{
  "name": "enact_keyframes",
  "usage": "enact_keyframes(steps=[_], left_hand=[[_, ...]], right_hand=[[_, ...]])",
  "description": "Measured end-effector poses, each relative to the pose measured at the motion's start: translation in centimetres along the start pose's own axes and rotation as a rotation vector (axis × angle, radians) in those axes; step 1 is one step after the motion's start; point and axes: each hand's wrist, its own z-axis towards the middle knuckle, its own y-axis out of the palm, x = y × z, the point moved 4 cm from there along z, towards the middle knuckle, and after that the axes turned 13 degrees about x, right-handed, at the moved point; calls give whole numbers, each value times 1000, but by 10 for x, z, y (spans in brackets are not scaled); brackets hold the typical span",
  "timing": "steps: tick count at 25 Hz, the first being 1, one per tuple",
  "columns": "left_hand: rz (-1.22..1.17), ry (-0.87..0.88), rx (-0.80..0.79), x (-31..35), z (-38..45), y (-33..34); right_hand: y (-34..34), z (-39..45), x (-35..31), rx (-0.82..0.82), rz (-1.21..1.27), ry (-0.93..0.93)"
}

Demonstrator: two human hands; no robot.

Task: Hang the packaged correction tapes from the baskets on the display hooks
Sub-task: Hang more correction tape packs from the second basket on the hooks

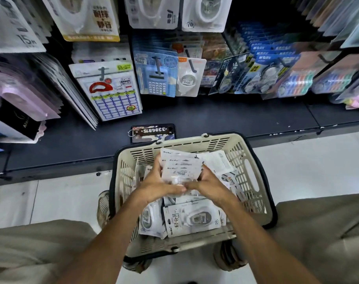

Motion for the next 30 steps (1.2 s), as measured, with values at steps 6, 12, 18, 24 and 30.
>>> enact_keyframes(steps=[6,12,18,24,30], left_hand=[[48,-5,48,-22,12,15],[-136,-71,-57,9,17,15],[-366,-181,201,22,9,-8],[-581,-205,241,34,-11,-19],[-602,28,128,148,-45,-29]], right_hand=[[-4,-4,29,31,-128,-22],[-14,-18,14,112,143,-83],[-30,-31,12,-79,-693,7],[-15,-53,53,-339,-1194,-21],[-75,-41,-59,107,-384,-139]])
